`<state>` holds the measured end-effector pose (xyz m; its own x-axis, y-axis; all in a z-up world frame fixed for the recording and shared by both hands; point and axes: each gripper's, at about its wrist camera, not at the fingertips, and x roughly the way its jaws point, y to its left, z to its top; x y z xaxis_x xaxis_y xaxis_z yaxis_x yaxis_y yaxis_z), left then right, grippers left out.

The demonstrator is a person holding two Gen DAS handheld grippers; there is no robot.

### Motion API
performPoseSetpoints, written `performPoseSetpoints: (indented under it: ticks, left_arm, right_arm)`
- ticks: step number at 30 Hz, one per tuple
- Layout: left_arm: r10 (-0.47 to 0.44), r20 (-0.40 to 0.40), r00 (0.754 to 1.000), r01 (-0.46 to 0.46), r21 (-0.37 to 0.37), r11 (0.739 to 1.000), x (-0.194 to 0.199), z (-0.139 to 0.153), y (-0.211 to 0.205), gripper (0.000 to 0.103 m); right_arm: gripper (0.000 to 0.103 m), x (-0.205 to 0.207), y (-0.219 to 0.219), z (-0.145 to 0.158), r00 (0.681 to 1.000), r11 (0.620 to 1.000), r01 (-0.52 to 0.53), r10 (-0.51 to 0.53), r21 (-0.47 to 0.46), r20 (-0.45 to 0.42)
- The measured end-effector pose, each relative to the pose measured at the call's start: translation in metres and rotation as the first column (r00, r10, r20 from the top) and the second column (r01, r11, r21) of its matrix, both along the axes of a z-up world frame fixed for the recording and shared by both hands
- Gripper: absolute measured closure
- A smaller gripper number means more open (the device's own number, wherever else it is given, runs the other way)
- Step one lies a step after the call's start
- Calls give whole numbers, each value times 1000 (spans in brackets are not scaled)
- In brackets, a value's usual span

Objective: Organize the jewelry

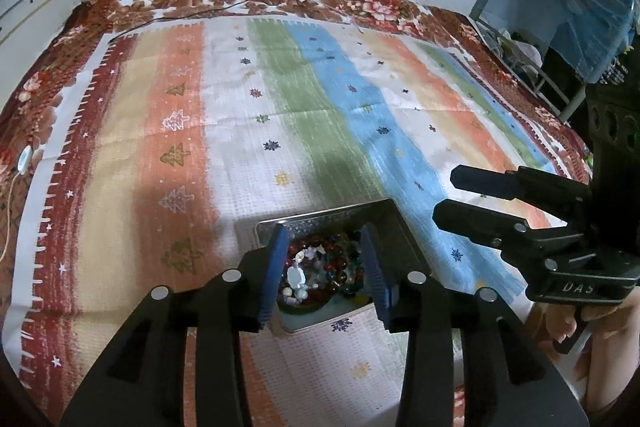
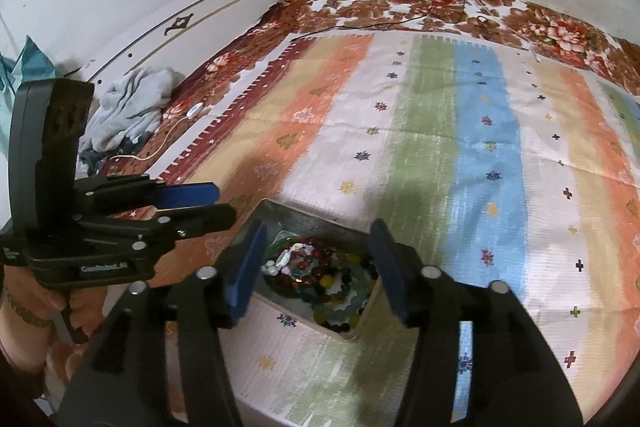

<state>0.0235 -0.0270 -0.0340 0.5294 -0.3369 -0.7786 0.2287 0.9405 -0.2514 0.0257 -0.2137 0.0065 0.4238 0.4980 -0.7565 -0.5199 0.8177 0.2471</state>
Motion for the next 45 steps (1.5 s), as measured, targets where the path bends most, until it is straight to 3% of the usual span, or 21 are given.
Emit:
performPoseSetpoints:
  ticks: [5,10,15,19,23,32,45]
  left_arm:
    - [-7,1,1000,7,-2,1000,0,1,0,62]
    - [-16,6,1000,16,2,1000,-2,3,-3,52]
    - [-18,21,1000,18,42,999,-10,3,-5,30]
    - [-19,53,998,12,114,993,-20,3,-5,17]
    - [-18,90,996,6,136,991,-31,5,-4,7]
    - [0,112,994,-16,142,990,-43,5,1,6]
    - [-12,158,987,-22,214,977,-49,10,-7,6]
  right_arm:
    - [47,-1,-2,0,1000,1000,0,0,2,-1]
    - [46,-5,-5,-1,1000,1000,-3,3,1,-1]
    - [44,-7,-8,-1,1000,1000,1,-1,2,-1]
    - [35,-15,-12,2,1000,1000,2,-2,16,23]
    - [17,-26,-17,5,998,1000,-5,3,29,58]
    - [5,-45,-27,8,995,999,-16,12,43,94]
    - [5,-41,-30,7,996,999,-8,4,44,91]
